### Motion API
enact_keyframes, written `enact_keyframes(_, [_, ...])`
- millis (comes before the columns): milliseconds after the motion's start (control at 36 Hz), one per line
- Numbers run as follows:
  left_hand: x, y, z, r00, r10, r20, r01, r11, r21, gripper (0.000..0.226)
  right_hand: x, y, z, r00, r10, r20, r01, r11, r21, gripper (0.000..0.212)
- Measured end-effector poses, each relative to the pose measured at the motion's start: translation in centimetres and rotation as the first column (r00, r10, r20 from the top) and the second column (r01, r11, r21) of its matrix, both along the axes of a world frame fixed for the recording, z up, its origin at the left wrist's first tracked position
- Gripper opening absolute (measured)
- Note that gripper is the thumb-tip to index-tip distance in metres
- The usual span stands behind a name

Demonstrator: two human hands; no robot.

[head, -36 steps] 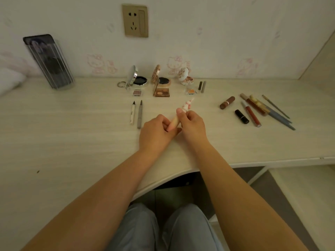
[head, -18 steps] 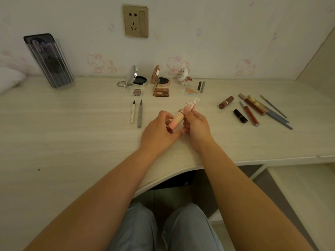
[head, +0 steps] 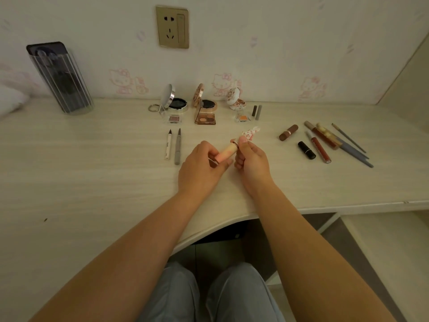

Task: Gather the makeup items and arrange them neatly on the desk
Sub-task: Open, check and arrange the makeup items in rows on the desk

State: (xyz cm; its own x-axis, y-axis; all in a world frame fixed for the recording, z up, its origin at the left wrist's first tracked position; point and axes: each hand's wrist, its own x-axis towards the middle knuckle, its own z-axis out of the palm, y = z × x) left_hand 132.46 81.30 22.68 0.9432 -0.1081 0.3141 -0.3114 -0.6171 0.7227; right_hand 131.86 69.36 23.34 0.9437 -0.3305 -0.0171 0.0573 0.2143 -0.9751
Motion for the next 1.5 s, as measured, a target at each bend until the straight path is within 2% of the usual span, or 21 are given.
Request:
enact_keyframes(56, [-0.1,0.2,0.1,1.0,-0.008,-0.016,0.008,1.0,0.012,0.028,0.1,0.0,0.0,1.0,-0.011,0.003,0.011,1.0,0.02,0.029])
enact_keyframes(194, [-0.4,0.1,0.4,0.995,-0.064,-0.081,0.066,0.998,0.019,0.046,0.2,-0.1,-0.2,0.999,-0.033,0.001,0.033,0.998,0.051,0.031])
enact_keyframes(361, [-0.4,-0.1,0.4,0.993,-0.09,-0.082,0.091,0.996,0.004,0.036,0.0,0.1,-0.1,1.0,-0.004,-0.013,0.004,0.999,-0.037,0.03])
enact_keyframes(528, [-0.4,0.0,0.3,0.996,-0.046,-0.079,0.045,0.999,-0.014,0.028,0.1,0.1,0.1,0.999,0.008,-0.033,-0.012,0.989,-0.148,0.029])
enact_keyframes(694, [-0.1,-0.1,0.5,0.991,-0.03,-0.132,0.026,0.999,-0.032,0.021,1.1,0.2,1.1,0.988,0.032,-0.153,-0.071,0.964,-0.256,0.033])
enact_keyframes(778, [0.3,-0.1,0.5,0.988,-0.013,-0.155,0.011,1.0,-0.008,0.022,1.8,0.2,1.4,0.975,0.019,-0.222,-0.088,0.947,-0.308,0.036])
enact_keyframes(889, [1.0,-0.3,0.3,0.98,0.007,-0.198,-0.019,0.998,-0.061,0.024,2.8,-0.1,2.1,0.956,0.034,-0.292,-0.145,0.919,-0.366,0.054])
enact_keyframes(1028, [2.4,-0.7,0.8,0.978,0.076,-0.193,-0.082,0.996,-0.02,0.033,3.9,-0.6,2.4,0.945,0.016,-0.326,-0.179,0.861,-0.477,0.047])
enact_keyframes(1194, [3.8,-1.2,1.2,0.975,0.134,-0.177,-0.111,0.984,0.137,0.031,5.0,-1.6,1.5,0.97,-0.046,-0.237,-0.135,0.71,-0.691,0.034])
enact_keyframes(1250, [4.1,-1.4,1.3,0.973,0.155,-0.17,-0.123,0.975,0.184,0.031,5.3,-2.0,1.1,0.973,-0.084,-0.214,-0.114,0.634,-0.765,0.03])
enact_keyframes(1389, [5.7,-1.7,1.2,0.97,0.185,-0.16,-0.147,0.964,0.222,0.03,6.2,-2.8,0.0,0.975,-0.117,-0.19,-0.14,0.342,-0.929,0.029])
enact_keyframes(1444, [6.3,-1.8,1.0,0.971,0.184,-0.154,-0.147,0.964,0.221,0.03,6.4,-3.0,-0.2,0.976,-0.132,-0.175,-0.145,0.208,-0.967,0.031])
enact_keyframes(1500, [6.8,-1.8,0.9,0.971,0.191,-0.142,-0.156,0.961,0.227,0.031,6.6,-3.0,-0.4,0.977,-0.146,-0.152,-0.136,0.114,-0.984,0.033])
